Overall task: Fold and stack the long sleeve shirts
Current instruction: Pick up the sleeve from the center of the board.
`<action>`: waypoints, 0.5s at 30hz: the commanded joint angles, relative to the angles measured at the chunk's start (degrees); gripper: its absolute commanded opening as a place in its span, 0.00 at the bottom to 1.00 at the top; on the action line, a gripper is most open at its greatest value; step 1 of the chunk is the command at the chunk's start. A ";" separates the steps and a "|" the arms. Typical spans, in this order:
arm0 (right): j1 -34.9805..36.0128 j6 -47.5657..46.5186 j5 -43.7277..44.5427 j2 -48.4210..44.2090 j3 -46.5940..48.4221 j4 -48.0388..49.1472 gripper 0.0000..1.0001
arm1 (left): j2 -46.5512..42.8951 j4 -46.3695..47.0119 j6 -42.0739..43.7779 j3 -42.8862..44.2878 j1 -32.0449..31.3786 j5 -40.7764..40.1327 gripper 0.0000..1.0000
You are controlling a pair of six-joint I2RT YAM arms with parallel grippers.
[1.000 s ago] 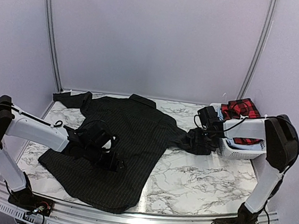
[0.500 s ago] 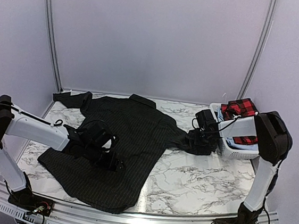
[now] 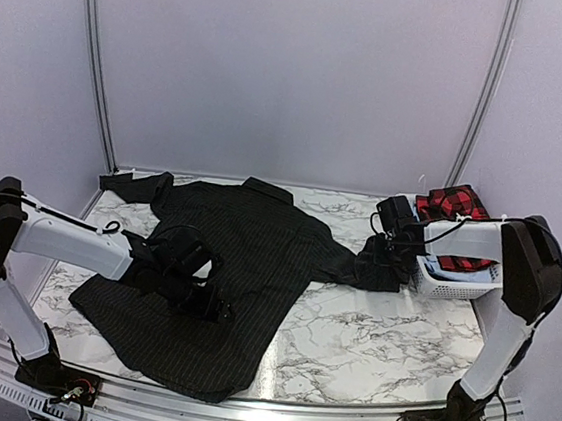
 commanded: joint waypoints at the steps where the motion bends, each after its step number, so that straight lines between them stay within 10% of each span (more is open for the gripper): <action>1: 0.89 -1.42 2.77 -4.47 3.97 -3.17 0.00 | 1.54 -5.70 0.49 0.88 0.40 -0.37 0.93; 15: 19.01 -19.06 -1.87 -15.25 7.39 2.61 0.00 | -9.40 -5.70 6.37 8.04 0.31 -2.63 0.94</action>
